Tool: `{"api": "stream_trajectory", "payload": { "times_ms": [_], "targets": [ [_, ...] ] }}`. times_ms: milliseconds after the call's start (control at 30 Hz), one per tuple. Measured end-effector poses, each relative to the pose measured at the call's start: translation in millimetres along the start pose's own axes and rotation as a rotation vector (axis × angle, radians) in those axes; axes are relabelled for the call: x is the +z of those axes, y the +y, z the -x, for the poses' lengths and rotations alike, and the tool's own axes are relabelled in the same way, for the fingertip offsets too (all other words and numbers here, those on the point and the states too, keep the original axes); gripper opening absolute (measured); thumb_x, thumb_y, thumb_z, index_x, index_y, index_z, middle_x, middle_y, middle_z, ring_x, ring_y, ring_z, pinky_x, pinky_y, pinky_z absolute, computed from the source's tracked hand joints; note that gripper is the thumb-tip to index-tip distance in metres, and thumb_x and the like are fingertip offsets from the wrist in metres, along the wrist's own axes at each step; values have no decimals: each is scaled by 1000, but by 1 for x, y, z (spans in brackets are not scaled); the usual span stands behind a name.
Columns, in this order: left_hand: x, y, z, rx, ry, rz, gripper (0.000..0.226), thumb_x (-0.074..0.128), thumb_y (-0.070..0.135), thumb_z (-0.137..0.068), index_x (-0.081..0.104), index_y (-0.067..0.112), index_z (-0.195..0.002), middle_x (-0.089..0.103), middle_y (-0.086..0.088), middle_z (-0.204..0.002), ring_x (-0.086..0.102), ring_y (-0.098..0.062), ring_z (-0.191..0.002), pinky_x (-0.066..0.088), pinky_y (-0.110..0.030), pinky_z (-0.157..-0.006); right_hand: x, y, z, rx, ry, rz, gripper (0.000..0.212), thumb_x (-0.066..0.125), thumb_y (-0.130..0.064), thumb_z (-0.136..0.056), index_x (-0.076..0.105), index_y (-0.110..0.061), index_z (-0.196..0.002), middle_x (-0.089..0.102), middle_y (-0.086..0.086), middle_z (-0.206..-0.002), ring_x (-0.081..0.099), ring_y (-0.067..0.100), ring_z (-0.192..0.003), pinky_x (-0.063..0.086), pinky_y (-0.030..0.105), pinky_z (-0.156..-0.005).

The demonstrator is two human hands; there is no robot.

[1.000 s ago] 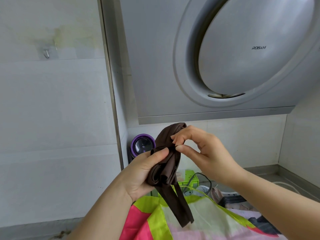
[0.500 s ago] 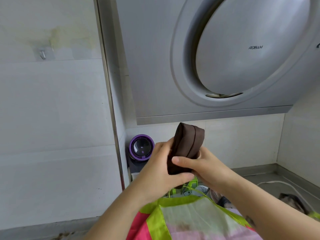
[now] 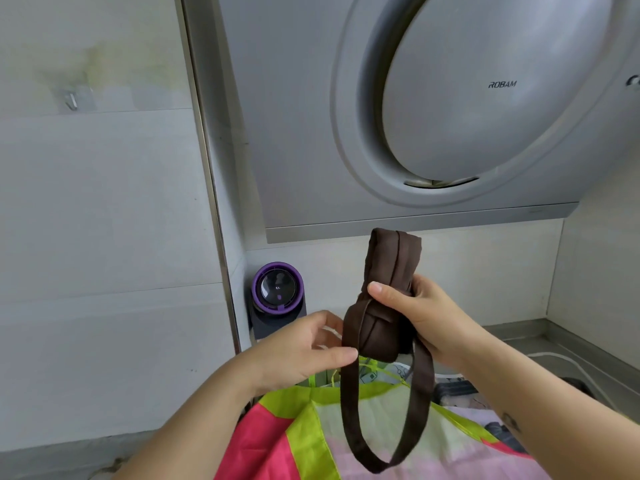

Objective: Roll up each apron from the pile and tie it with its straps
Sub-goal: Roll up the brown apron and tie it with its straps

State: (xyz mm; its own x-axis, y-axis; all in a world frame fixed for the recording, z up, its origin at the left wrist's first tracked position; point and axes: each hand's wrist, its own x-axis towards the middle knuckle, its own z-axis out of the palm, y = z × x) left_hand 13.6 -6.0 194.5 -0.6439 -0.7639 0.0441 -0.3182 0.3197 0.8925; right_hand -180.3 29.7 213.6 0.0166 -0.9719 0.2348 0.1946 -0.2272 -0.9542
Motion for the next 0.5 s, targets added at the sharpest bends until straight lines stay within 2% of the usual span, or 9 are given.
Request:
{"api": "stream_trajectory", "payload": {
  "times_ms": [67,100,167,233,300,400,467,500],
  "targets": [
    [11,2,-3,-24,-32,159,64,72,42,-72,44,21,-125,71,-5,-109,64,-22,-110,48,-42,-100,-5,0,-1,-24,51,-20,47,71,-24,-68,58,-2,-108,70,19,-98,70,30,-90,58,39,-77],
    [18,2,-4,-19,-32,189,64,73,38,-75,41,23,-128,72,-4,-106,65,-22,-107,50,-37,-97,-8,1,-2,-31,77,-44,48,71,-24,-68,58,-3,-109,70,19,-100,69,30,-92,57,41,-82],
    [30,4,-7,-13,42,151,50,69,24,-87,41,24,-128,72,2,-82,70,-16,-89,53,-27,-86,-14,2,-5,-29,120,-90,42,69,-24,-74,59,-7,-111,71,15,-103,69,28,-96,54,42,-87],
    [32,4,-13,0,181,114,32,62,16,-91,52,17,-122,62,6,-58,68,-11,-68,53,-32,-86,-25,6,-10,-41,183,-95,28,65,-16,-83,61,-11,-110,72,10,-104,68,25,-98,52,40,-90],
    [24,7,-16,13,245,213,15,62,15,-89,62,10,-103,50,6,-49,57,-9,-51,54,-36,-83,-39,11,-14,-46,273,-46,22,61,-12,-86,61,-16,-108,71,7,-104,66,23,-100,49,40,-92],
    [15,23,-16,56,156,587,11,74,14,-78,66,6,-80,41,3,-50,44,-8,-45,56,-28,-64,-57,16,-15,9,320,65,26,60,-19,-81,60,-21,-107,69,7,-109,62,24,-104,44,43,-95],
    [12,37,-17,127,65,801,15,82,16,-68,73,9,-77,43,4,-52,47,-9,-47,59,-31,-67,-65,19,-13,40,309,139,30,64,-19,-82,59,-16,-111,69,10,-107,64,25,-101,46,44,-95],
    [9,43,-17,181,21,877,24,88,18,-61,75,11,-79,45,4,-53,51,-9,-49,58,-35,-73,-65,21,-14,49,303,152,36,68,-21,-80,58,-13,-114,69,11,-105,65,26,-99,49,44,-93]
  ]
}}
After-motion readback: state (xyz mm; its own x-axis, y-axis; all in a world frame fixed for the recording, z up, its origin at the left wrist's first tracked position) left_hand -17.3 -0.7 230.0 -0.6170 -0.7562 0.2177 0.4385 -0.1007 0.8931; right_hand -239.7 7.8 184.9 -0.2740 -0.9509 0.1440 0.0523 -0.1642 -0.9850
